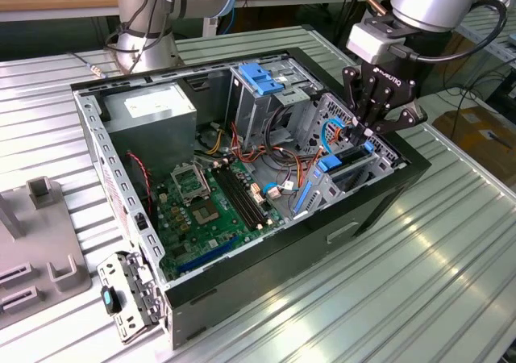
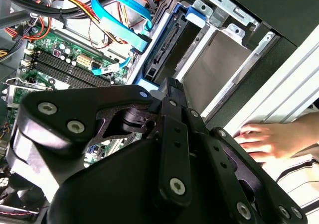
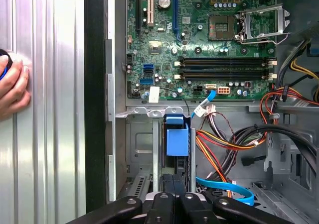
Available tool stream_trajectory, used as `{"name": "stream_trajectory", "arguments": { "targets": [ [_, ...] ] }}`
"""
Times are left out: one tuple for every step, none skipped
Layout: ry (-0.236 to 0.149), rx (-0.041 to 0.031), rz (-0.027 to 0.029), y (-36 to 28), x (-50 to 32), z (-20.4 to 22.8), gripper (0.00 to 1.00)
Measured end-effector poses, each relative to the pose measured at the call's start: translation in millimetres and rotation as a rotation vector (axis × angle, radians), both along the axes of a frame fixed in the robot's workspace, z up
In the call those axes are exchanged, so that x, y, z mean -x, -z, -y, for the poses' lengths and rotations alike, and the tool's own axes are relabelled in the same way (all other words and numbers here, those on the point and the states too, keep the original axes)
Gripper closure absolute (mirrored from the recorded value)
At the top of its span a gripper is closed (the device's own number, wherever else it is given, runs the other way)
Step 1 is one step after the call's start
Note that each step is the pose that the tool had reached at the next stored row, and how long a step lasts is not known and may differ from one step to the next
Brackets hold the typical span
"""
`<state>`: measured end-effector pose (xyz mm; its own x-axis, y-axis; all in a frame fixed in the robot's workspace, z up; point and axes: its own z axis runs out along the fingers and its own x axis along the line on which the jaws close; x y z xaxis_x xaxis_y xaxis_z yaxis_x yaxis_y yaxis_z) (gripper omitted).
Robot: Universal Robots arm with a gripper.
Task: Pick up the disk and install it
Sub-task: 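Insert the first disk wire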
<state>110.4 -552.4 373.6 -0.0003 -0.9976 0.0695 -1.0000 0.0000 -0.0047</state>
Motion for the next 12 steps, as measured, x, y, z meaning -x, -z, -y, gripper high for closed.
{"name": "stream_trajectory", "arguments": {
  "targets": [
    [0.000,-0.0001,0.0000,0.0,0.0,0.0,0.89],
    [0.000,0.0000,0.0000,0.0,0.0,0.0,0.89],
    [0.000,0.0001,0.0000,0.0,0.0,0.0,0.89],
    [0.000,0.0001,0.0000,-0.1,0.0,0.0,0.89],
    [0.000,0.0002,0.0000,-0.4,0.0,0.0,0.89],
    [0.000,0.0003,0.0000,-0.9,0.0,0.0,0.89],
    [0.000,0.0002,0.0000,-1.7,0.0,0.0,0.89],
    [0.000,0.0002,0.0000,-2.4,0.0,0.0,0.89],
    [0.000,0.0001,0.0000,-3.4,0.0,0.0,0.89],
    [0.000,0.0000,0.0000,-4.0,0.0,0.0,0.89],
    [0.000,0.0000,0.0000,-4.3,0.0,0.0,0.89],
    [0.000,-0.0001,0.0000,-4.4,0.0,0.0,0.89]
  ]
}}
